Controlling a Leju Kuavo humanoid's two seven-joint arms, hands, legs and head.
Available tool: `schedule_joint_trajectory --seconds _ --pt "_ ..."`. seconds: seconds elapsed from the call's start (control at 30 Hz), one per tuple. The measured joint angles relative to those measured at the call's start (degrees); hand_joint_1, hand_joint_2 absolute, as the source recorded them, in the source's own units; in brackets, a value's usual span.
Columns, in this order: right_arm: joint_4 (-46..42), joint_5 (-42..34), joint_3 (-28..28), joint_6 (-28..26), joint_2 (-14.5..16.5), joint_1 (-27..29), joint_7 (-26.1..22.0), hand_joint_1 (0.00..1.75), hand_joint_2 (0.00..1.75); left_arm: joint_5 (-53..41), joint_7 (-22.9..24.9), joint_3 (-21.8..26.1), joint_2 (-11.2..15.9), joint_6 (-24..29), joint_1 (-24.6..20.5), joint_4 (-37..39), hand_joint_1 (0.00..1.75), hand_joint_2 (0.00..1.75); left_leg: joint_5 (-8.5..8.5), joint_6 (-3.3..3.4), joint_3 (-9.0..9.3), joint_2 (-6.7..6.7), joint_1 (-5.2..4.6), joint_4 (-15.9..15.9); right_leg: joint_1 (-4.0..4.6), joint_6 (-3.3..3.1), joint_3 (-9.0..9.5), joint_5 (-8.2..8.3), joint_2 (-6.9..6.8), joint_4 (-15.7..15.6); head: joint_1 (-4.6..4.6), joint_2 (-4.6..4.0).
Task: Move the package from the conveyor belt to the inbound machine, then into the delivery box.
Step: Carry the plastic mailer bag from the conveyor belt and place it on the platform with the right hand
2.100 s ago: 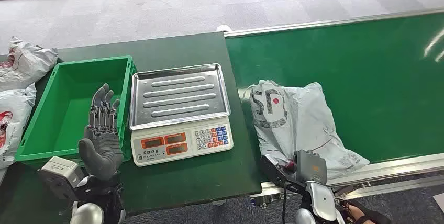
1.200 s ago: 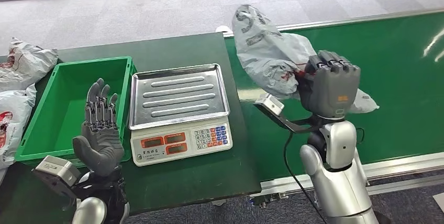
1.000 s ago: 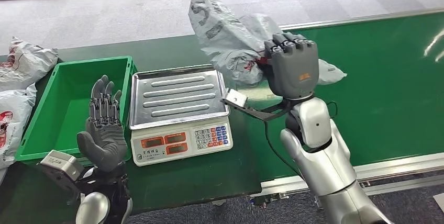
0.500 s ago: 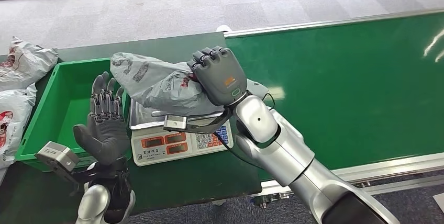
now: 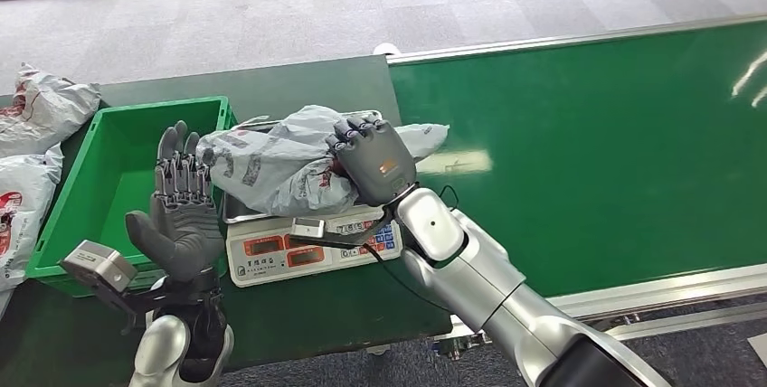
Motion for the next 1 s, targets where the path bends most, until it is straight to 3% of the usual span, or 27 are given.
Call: schedule_joint_trajectory --seconds 0.03,0.17,0.43,0.6,0.83,1.0 --pt "0.6 0.9 0.1 -0.3 0.0 0.1 0.5 0.0 1.75 0.0 0.1 0.0 0.0 0.0 0.0 0.0 0.0 0.0 0.0 0.0 0.0 0.0 0.0 0.0 0.0 0.0 0.0 0.0 0.0 0.0 0.0 0.0" --pt "3.2 5.4 0.3 -2.5 0.1 1.0 2.6 0.0 0.0 -0.4 0.5 0.0 0.0 0.0 -0.1 0.3 0.0 0.0 0.0 0.0 0.01 0.0 0.0 0.0 0.0 0.0 0.0 0.0 0.0 0.0 0.0 0.0" --pt "7.4 10.7 0.3 -6.2 0.1 1.9 5.9 0.0 0.0 -1.4 1.0 -0.1 0.0 -0.3 0.0 0.7 0.0 0.0 0.0 0.0 0.01 0.01 0.0 0.0 0.0 0.0 -0.01 0.0 0.01 0.0 -0.02 0.0" --pt "3.1 -6.5 -3.8 -6.2 -0.2 6.0 0.7 0.0 0.0 -3.0 1.7 -0.1 -0.1 -0.2 0.2 0.5 0.0 0.0 0.0 0.0 0.0 -0.01 0.0 0.0 0.0 0.0 -0.02 0.0 -0.01 0.0 -0.01 0.0" --pt "-15.8 -34.2 -12.0 -1.4 -2.6 17.5 -10.6 0.0 0.0 -5.7 1.7 -0.1 -0.4 3.5 0.6 -0.1 0.0 0.0 -0.06 0.03 -0.06 -0.01 -0.01 0.0 -0.01 0.02 -0.05 -0.03 -0.01 0.0 0.0 0.0" --pt "-28.3 -41.2 -15.3 0.9 -4.3 24.4 -14.0 0.0 0.0 -6.6 1.5 -0.1 -0.5 5.8 0.9 -0.4 0.0 0.0 -0.09 0.01 -0.07 0.02 -0.01 0.0 -0.01 0.03 -0.07 -0.04 0.0 0.0 0.0 0.0"
